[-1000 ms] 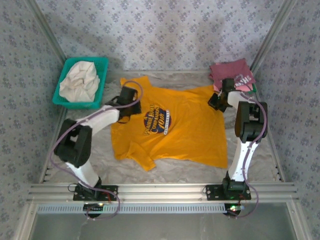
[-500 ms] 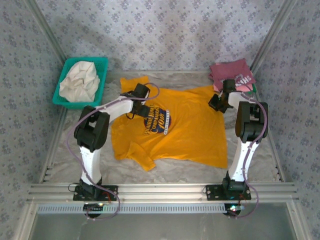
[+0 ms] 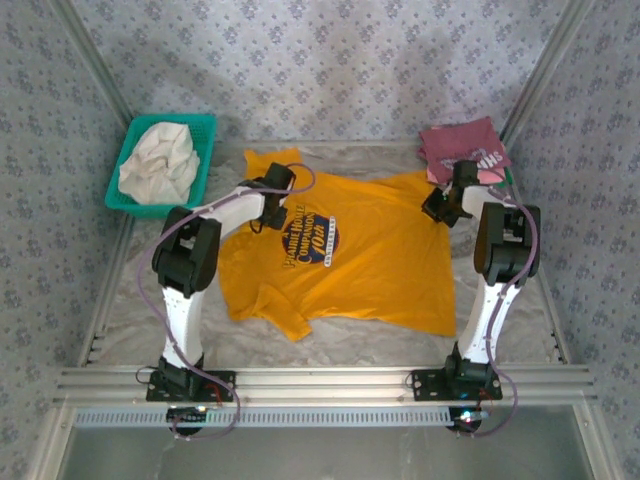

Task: Fold and stack the t-shirts

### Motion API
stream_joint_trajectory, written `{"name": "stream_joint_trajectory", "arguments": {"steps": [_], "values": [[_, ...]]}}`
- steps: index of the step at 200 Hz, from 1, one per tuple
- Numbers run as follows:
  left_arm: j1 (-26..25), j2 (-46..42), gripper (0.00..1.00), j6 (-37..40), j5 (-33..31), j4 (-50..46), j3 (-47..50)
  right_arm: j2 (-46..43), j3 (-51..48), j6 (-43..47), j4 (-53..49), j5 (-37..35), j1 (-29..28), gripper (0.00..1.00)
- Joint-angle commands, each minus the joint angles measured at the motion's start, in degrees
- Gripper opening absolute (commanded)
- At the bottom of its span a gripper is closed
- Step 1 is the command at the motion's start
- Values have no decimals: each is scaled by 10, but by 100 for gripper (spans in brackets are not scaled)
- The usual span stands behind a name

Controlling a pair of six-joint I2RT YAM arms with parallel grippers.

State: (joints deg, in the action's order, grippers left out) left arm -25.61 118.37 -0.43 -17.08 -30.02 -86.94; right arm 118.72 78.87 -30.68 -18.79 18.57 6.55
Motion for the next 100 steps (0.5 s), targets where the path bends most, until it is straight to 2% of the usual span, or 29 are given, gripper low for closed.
{"name": "stream_joint_trajectory", "arguments": {"steps": [1, 10, 20, 26, 37, 46, 74, 100], "values": [[35, -44, 23, -1, 27, 14, 17, 24, -26, -11, -23, -23, 16, 0], [42, -34, 14, 8, 31, 24, 18, 25, -27, -11, -21, -22, 18, 0], [43, -19, 14, 14, 36, 14, 6, 27, -26, -14, -20, -18, 18, 0], [43, -14, 20, 14, 43, 6, -1, 26, -25, -15, -17, -17, 19, 0], [35, -16, 45, 13, 50, 9, 4, 25, -26, -16, -17, -16, 18, 0], [28, -24, 57, 16, 50, 21, 16, 23, -26, -16, -17, -16, 18, 0], [25, -25, 66, 7, 67, 32, 28, 21, -27, -16, -16, -18, 17, 0], [17, -14, 67, 9, 80, 25, 26, 24, -24, -15, -20, -17, 17, 0]]}}
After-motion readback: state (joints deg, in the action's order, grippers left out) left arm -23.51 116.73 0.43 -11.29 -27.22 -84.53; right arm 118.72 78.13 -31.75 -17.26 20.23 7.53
